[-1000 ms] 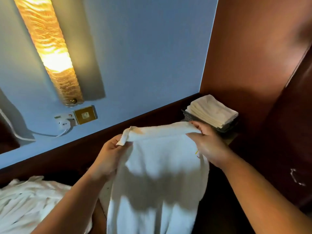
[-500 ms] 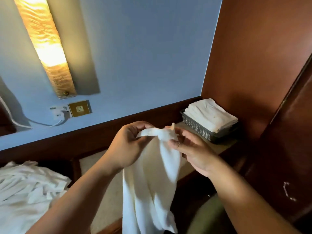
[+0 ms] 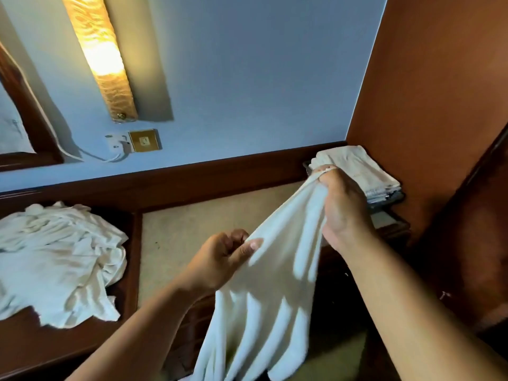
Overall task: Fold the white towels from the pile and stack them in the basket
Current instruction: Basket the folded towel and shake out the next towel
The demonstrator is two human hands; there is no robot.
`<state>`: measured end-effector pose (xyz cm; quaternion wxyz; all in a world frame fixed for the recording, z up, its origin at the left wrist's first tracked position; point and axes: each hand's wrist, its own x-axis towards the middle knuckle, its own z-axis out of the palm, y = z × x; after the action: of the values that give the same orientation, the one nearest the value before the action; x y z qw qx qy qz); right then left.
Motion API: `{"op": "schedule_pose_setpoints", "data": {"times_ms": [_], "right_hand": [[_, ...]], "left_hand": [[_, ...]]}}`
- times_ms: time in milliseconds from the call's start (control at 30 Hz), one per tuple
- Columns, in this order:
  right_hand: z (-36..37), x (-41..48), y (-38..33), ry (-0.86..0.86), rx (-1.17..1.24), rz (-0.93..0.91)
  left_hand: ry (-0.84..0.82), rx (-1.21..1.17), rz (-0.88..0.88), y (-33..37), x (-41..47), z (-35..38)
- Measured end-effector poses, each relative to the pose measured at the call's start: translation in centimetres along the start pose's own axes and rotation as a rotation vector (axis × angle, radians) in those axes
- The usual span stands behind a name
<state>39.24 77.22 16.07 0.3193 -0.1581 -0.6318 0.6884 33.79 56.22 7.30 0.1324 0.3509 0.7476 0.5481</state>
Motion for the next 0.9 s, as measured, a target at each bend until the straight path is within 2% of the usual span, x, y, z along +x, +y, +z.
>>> {"op": "schedule_pose_setpoints", "data": {"times_ms": [100, 167, 200, 267, 400, 467, 533, 600, 700, 767, 800, 833, 900], "right_hand": [[-2.5, 2.1, -1.5, 0.206, 0.041, 0.080], [-4.6, 2.8, -1.4, 0.165, -0.053, 0.044], [-5.2, 2.7, -1.1, 0.083, -0.135, 0.022], [-5.6, 1.9, 0.0, -0.195, -0.351, 0.011], [-4.5, -1.9, 2.4, -0.820, -0.751, 0.093], [-3.6, -3.7, 3.8, -0.946, -0.777, 0.168], [-3.1, -4.7, 4.7, -0.897, -0.696, 0.103], [-3.1, -4.7, 4.6, -0.778, -0.584, -0.017], [-2.9, -4.3, 3.5, -0.574, -0.259, -0.050], [-3.3, -3.1, 2.1, -0.382, -0.077, -0.018], [-3.8, -2.3, 1.4, -0.305, -0.055, -0.019], [-4.7, -1.3, 0.9, -0.278, -0.085, -0.035], [-6.5, 0.1, 0.1, -0.347, -0.296, -0.040]], "left_hand": [[-0.012, 0.032, -0.161, -5.3, -3.3, 0.5], [0.055, 0.129, -0.221, -7.2, -5.0, -0.2], [0.093, 0.164, -0.224, -7.3, -5.3, -0.5], [0.114, 0.209, -0.170, -5.7, -4.8, -0.5], [0.045, 0.244, 0.100, 1.0, -2.2, 1.0], [0.050, 0.298, 0.203, 3.8, -1.2, 1.0], [0.110, 0.332, 0.202, 4.8, -0.5, 0.5], [0.162, 0.285, 0.146, 4.1, -0.7, 0.0], [0.042, 0.182, -0.101, 0.3, -2.9, 0.8], [-0.108, 0.286, -0.295, -3.4, -5.7, 1.8], [-0.112, 0.308, -0.335, -5.3, -7.0, 2.1], [-0.051, 0.267, -0.368, -6.5, -8.0, 2.1], [0.201, 0.044, -0.413, -7.1, -8.9, 1.3]]}}
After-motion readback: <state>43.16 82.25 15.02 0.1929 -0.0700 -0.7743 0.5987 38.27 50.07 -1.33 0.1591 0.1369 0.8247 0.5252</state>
